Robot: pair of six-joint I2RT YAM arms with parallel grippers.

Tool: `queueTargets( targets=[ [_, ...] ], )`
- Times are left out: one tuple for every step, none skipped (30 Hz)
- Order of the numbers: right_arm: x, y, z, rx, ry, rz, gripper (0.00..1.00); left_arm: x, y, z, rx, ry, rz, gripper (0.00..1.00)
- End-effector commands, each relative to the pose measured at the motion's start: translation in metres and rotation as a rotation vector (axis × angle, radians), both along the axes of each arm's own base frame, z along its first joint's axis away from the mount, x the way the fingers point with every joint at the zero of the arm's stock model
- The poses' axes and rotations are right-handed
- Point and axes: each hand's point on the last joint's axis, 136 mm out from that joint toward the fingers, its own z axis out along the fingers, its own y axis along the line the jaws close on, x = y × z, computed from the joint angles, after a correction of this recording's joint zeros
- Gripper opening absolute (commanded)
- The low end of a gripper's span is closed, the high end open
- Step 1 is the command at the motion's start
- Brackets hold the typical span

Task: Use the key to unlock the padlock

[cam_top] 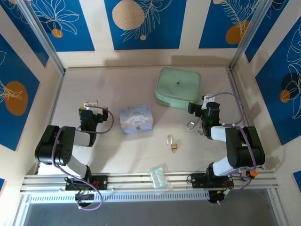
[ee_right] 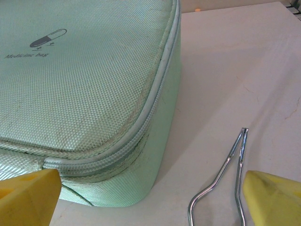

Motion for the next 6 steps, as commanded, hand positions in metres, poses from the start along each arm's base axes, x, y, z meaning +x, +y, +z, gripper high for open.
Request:
queueTargets(
  targets=[
    [0.006, 0.0, 0.009, -0.009, -0.026, 0.009, 0.99, 0.003, 0.002, 0.006, -0.013, -0.021, 0.01, 0.99],
    [0.008, 0.0, 0.008, 0.0, -0.021, 0.013, 0.99, 0.003, 0.002, 0.006, -0.013, -0.021, 0.01, 0.99],
    [0.007, 0.003, 0.007, 0.042, -0.011, 0.062, 0.99, 0.003, 0.002, 0.006, -0.013, -0.022, 0.01, 0.99],
    [0.006, 0.005, 0.008, 0.082, -0.011, 0.112, 0.99, 0.003, 0.002, 0.006, -0.013, -0.021, 0.009, 0.99],
    [0.005, 0.01, 0.009, 0.078, -0.021, 0.141, 0.99, 0.003, 0.002, 0.007, -0.013, -0.022, 0.01, 1.0],
    [0.004, 0.018, 0.008, 0.067, -0.018, 0.18, 0.99, 0.003, 0.002, 0.007, -0.013, -0.022, 0.01, 0.99]
  ],
)
